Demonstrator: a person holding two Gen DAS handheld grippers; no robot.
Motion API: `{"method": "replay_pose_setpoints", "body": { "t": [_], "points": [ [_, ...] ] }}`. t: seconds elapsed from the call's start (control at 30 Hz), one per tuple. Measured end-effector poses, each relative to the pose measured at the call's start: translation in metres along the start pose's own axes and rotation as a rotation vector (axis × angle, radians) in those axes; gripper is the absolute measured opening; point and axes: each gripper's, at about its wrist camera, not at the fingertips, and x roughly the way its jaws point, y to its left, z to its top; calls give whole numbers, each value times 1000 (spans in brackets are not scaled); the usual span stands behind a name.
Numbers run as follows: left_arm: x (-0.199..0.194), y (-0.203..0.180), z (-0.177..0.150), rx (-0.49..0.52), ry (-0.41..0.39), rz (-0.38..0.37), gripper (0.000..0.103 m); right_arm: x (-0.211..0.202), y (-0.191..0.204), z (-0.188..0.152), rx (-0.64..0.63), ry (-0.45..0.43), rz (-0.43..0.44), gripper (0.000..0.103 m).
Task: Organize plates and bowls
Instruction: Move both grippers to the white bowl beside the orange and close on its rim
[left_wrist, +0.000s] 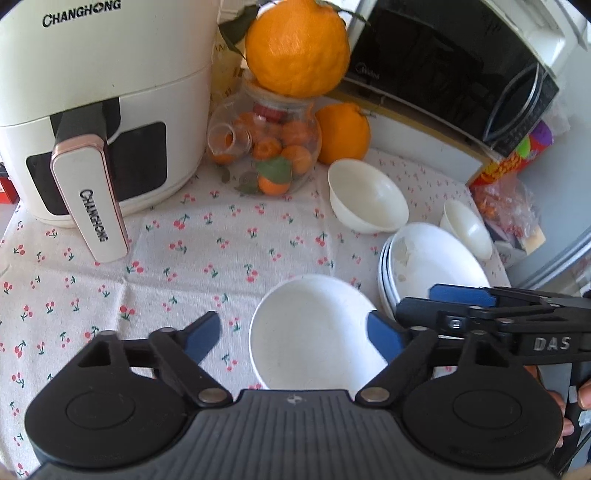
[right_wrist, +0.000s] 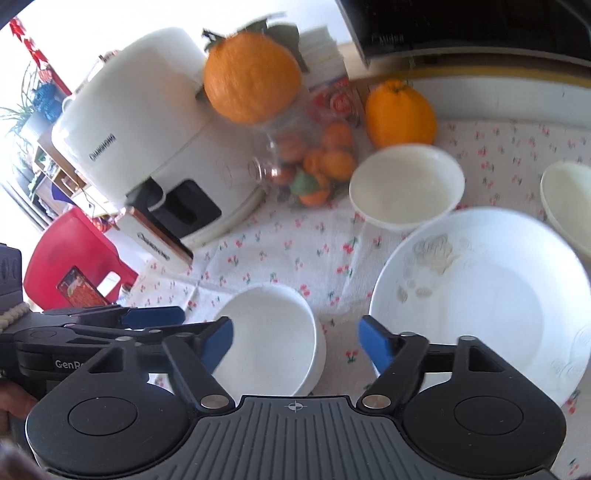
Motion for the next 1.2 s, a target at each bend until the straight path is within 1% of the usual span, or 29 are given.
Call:
{"method": "replay_pose_setpoints", "body": {
  "t": [0.03,0.2,0.43,0.6,0.73,0.83,1.0,1.1,1.2],
  "points": [
    [0,0,2,-12,-6,-7,94,-3,-1,2,-3,-16,-7,88],
    [6,-3,9,-73,-16,-32,102,-16,-13,14,12,-86,-38,95],
    [24,-15,21,-154,-26,-48,102,-27,-42,30,115,-164,-76,97],
    [40,-28,29,-170,-93,-36,102,-28,-67,37,217,-209,-95,97],
    [58,-36,33,-174,-148,-18,102,-20,-84,39,267,-240,-117,97],
    [69,-40,36,-171,-184,-12,102,-11,-94,41,272,-250,-134,97],
    [81,-45,39,-169,-245,-28,99,0,-107,45,251,-275,-149,97],
    [89,-46,41,-172,-273,-36,95,5,-113,46,245,-290,-158,97],
    [96,-44,42,-195,-276,-51,87,12,-119,47,257,-293,-160,97]
  ]
}}
